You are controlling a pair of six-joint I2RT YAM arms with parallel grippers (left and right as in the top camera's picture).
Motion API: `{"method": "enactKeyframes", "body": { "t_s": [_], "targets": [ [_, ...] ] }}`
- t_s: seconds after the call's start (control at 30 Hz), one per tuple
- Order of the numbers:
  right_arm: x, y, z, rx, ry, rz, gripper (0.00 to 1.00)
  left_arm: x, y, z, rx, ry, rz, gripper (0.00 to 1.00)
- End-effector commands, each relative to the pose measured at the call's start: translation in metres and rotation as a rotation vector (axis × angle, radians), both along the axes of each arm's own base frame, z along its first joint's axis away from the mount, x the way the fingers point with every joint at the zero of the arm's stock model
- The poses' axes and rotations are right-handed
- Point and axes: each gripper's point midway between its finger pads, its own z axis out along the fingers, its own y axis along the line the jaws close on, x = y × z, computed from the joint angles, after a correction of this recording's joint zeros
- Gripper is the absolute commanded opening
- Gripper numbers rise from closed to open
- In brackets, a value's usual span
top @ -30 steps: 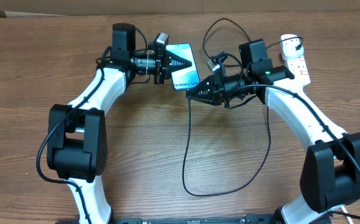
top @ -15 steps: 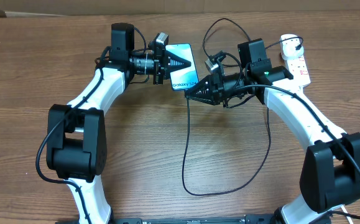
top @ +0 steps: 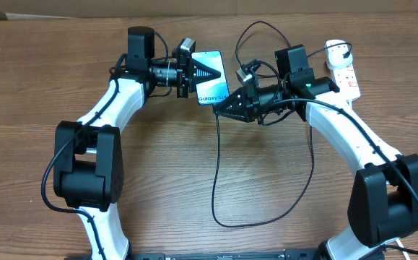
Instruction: Plug charger to phone and switch on socket
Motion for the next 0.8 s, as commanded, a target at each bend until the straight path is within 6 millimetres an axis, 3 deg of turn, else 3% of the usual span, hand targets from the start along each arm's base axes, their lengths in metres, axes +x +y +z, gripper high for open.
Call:
{"method": "enactKeyframes", "body": {
  "t_s": [0.0,0.5,0.57,0.67,0.77],
  "targets": [
    [0.0057,-0.0015,0.0077,0.003,-0.05,-0.013,0.04,-0.0283,-0.0101,0.0221,-0.092,-0.017,-0.147,0.04],
    [0.007,-0.002,0.0069,-0.002,-0.055,-0.018,0.06,-0.0336,-0.0195,0.0215,-0.089,-0.017,-0.166,0.04],
    [0.007,-0.002,0.0069,-0.002,-0.055,-0.018,0.17,-0.0331,-0.0196,0.0211,-0.087,-0.018,-0.163,0.04],
    [0.007,-0.002,0.0069,-0.002,-0.054,-0.018,0.77,-0.032,-0.0197,0.0203,-0.082,-0.019,-0.157,0.04],
    [0.007,-0.002,0.0069,-0.002,-0.054,-0.018,0.81,-0.0308,-0.0196,0.0196,-0.078,-0.02,-0.151,0.04]
  ]
}}
